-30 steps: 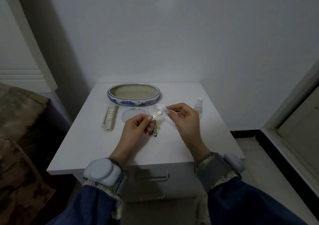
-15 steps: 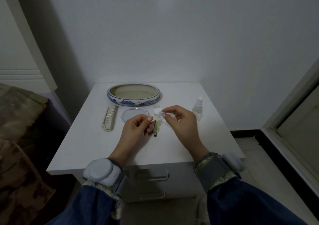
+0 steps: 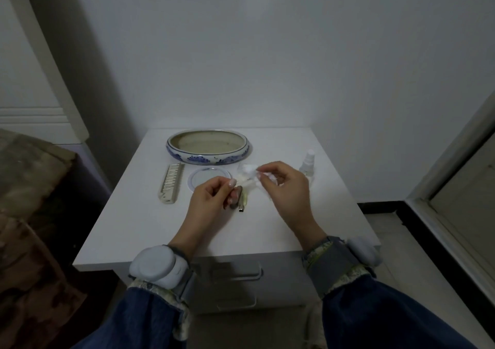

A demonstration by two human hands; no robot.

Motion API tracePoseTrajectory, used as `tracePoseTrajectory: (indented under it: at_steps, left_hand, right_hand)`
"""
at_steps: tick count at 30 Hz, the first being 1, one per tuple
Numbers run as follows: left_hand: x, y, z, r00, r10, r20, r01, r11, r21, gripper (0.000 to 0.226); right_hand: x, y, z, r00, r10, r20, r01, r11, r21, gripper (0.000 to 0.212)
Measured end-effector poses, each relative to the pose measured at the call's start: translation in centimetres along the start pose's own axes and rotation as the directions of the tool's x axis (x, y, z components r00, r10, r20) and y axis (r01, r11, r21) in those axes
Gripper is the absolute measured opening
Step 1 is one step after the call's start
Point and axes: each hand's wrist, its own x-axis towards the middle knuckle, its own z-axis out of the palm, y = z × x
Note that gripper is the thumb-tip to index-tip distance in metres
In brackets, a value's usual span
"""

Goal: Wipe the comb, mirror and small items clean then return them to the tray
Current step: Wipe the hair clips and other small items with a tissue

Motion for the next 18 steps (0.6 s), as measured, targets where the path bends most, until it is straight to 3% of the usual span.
tracePoseTrajectory:
  at_steps: [3,8,12,18]
  left_hand:
    - [0.0,0.3,0.1,1.000,0.005,0.008,-0.005,0.999,-0.049,0.024]
    - [0.0,0.3,0.0,0.997,-0.002,0.075,0.006,0.999,-0.049,0.023]
    - [0.0,0.2,-0.1,0.998,0.008,0.067,-0.008,1.000,-0.009,0.022]
    - [0.1,-0.4,-0.2,0.998,0.000,0.058,-0.003,0.999,0.054,0.024]
  right_hand:
    - [0.5,0.3,-0.5,0.989,0.124,-0.079,-0.118,0.991,0.067,0.017]
    - [0.7,-0.1,-0.5,0.946,0.300,0.126,-0.321,0.922,0.216,0.021]
    - [0.8,-0.4,-0.8,0.903,0.342,0.261,-0.416,0.848,0.327,0.019]
    - [0.7,-0.8,-0.8,0.867,0.424,0.263,-0.495,0.801,0.337,0.014]
